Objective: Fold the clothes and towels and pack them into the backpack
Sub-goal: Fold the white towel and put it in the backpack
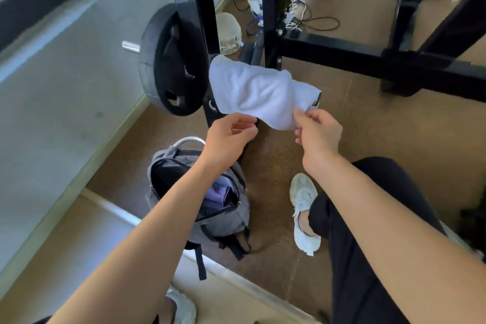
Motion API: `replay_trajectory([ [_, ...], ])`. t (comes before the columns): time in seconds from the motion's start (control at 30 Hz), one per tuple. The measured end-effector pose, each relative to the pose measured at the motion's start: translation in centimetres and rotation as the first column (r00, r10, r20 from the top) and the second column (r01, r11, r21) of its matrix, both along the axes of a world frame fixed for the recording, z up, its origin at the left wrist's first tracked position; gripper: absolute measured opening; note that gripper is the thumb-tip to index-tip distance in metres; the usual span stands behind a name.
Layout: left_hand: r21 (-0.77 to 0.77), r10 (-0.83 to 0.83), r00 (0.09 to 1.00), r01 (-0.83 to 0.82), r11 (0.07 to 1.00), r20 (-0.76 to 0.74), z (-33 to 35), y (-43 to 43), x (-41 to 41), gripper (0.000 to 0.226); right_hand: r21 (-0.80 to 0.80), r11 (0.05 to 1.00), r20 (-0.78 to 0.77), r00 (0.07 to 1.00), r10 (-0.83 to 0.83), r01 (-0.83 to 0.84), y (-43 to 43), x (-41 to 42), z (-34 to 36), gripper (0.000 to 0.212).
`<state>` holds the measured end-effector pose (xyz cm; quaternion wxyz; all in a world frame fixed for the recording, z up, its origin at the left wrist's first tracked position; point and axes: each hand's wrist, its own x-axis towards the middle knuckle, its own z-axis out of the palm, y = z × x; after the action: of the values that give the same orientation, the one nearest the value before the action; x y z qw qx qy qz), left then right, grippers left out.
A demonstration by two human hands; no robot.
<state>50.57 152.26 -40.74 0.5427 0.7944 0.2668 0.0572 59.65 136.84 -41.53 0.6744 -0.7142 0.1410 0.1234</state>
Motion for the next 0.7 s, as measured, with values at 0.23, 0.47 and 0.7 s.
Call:
replay_trajectory([
  [0.23,-0.198,0.003,0.999,0.005,0.980,0.039,2.2,-3.3,1.0,0.025,-0.266,0.875,0.331,0.814,0.477,-0.405,-0.5,-3.6,1.1,0.013],
  [0.47,-0.235,0.010,0.997,0.010,0.972,0.083,2.5,-2.9,-3.2,0.019,-0.466,0.670,0.490,0.462,0.739,-0.578,0.0,-6.8,1.4,0.014],
  [0.7,-0.086,0.070,0.985,-0.057,0.995,0.155,2.2,-3.1,-8.7,0.042,-0.535,0.604,0.545,0.305,0.781,-0.590,-1.0,-8.5,2.1,0.011],
])
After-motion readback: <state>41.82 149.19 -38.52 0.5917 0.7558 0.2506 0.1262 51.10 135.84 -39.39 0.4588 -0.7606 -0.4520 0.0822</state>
